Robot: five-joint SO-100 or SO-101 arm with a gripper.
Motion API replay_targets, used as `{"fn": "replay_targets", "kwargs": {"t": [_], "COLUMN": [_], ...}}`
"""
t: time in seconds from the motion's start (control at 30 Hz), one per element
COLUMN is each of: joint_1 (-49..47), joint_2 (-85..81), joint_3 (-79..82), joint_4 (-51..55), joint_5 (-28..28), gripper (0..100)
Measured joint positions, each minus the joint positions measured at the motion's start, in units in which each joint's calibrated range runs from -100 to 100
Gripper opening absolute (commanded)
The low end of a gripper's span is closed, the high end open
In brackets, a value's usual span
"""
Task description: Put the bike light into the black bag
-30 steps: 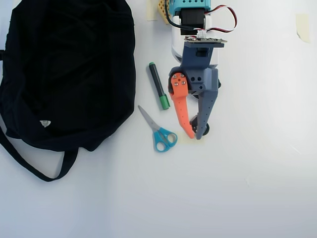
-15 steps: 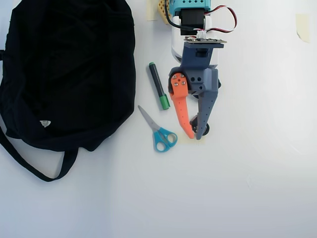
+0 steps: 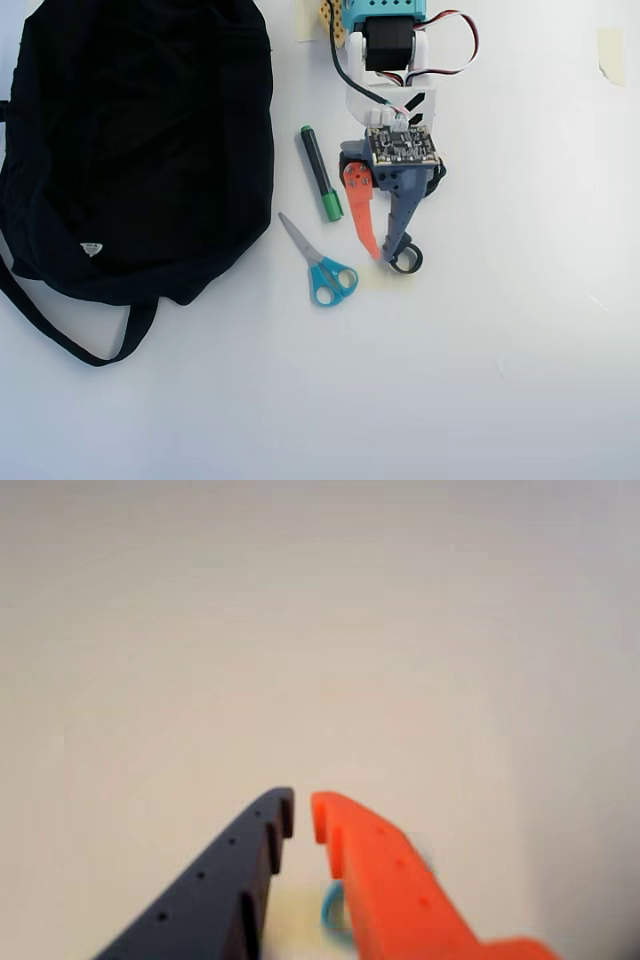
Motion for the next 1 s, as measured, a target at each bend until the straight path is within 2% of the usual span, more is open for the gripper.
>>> {"fn": "replay_targets", "kwargs": {"t": [0.17,0.8,1.0], "joint_1": [0.00,-0.44,-1.18], "joint_2": [0.00,0.00,0.00], "joint_3": [0.00,-3.14,-3.14], "joint_4": [10.56,40.19,46.20], "joint_5": [0.00,0.20,0.20], "gripper": [2,2,2]}}
